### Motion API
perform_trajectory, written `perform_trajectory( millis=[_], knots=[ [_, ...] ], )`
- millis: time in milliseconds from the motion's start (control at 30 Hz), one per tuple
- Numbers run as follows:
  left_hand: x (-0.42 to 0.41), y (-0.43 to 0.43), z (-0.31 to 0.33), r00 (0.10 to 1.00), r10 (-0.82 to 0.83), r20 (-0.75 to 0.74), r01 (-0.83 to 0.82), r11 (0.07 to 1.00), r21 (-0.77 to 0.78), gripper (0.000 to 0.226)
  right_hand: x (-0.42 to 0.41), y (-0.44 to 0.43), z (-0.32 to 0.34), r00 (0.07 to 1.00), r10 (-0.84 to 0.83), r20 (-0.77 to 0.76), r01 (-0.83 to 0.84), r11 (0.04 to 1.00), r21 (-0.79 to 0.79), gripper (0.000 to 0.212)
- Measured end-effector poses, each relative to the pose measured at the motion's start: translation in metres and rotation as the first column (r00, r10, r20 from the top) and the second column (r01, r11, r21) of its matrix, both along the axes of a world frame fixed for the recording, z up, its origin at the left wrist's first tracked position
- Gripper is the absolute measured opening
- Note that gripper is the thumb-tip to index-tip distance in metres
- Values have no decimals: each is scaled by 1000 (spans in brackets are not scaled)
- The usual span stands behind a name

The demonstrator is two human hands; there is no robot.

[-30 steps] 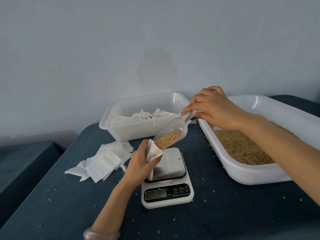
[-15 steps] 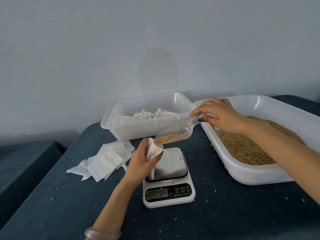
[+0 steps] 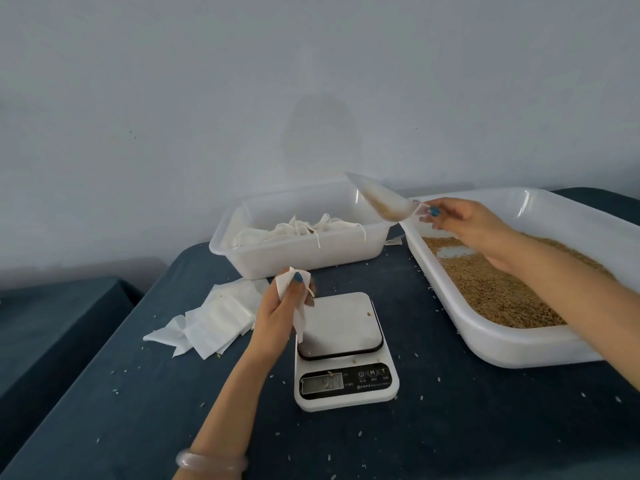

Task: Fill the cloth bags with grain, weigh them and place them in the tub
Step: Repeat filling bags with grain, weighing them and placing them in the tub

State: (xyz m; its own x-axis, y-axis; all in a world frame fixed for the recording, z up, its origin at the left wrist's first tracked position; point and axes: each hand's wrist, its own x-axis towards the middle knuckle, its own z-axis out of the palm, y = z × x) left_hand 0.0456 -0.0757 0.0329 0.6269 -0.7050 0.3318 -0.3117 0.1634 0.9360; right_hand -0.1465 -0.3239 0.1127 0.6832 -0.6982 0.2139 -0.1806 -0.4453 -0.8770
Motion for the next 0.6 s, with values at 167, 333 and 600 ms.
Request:
perform_trajectory(
  millis=[167,333,600],
  knots=[
    [5,4,7,986,119,114,-120,993,1,42,-12,-27,-10,912,-363,-190,320,921,-220,29],
    [16,7,8,982,174,66,-175,985,-2,32,-22,-45,-16,714,-427,-555,261,898,-355,32],
    [14,2,12,983,170,66,-168,985,-24,22,-23,-26,-24,327,-351,-878,-12,927,-375,38]
  ],
)
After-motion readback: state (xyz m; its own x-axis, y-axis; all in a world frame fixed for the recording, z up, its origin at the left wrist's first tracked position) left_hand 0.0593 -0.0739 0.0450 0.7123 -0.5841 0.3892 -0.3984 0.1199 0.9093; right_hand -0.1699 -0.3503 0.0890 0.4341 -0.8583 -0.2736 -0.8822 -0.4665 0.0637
